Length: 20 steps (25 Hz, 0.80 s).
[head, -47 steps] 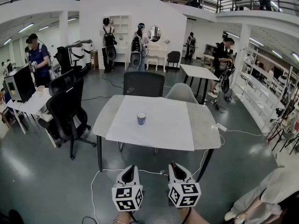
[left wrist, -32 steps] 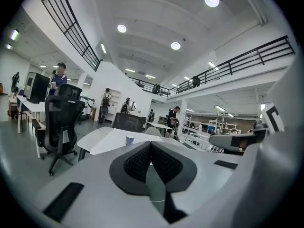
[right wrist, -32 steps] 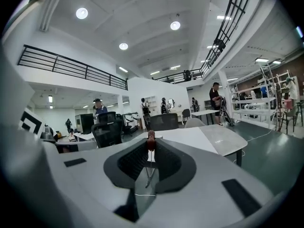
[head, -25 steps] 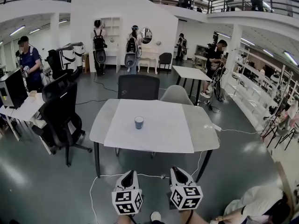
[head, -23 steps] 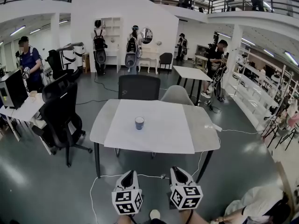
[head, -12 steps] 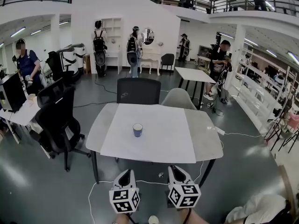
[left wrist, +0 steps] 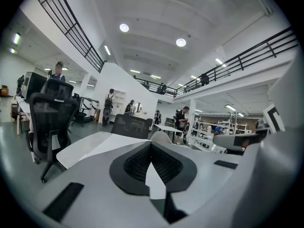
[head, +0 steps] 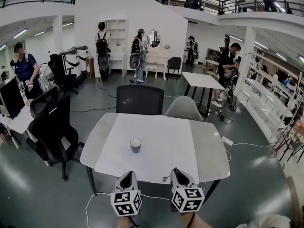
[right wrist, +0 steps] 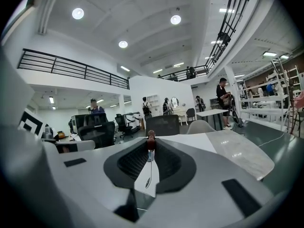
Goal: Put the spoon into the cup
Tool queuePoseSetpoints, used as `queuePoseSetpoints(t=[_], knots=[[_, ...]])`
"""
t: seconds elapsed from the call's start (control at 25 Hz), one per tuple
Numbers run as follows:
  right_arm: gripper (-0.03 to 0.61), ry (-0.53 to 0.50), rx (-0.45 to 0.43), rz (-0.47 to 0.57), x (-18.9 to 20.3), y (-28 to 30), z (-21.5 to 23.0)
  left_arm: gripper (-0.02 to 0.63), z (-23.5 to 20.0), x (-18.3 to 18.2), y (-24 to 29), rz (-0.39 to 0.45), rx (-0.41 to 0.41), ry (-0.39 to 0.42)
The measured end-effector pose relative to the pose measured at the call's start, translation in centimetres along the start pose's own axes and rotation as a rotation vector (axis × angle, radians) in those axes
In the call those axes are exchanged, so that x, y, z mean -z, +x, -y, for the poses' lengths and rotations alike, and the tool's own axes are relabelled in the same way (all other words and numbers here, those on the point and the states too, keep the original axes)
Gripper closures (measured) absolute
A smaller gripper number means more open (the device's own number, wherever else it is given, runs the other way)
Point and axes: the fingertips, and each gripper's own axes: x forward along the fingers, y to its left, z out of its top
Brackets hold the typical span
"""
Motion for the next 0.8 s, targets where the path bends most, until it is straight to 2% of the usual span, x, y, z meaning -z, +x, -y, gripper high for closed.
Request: queuePoseSetpoints(t=[0.44, 0.8], knots=[[0.518, 0.061, -0.047, -0.069, 2.2, 4.2, 1.6, 0.597, -1.5, 1.8, 2.8, -0.058, -0.065, -0.005], [0.518, 0.047, -0.032, -0.068, 1.4, 9.8, 2.7, 0.596, -3.0, 0.7, 9.3, -0.052, -0.035, -0.013]])
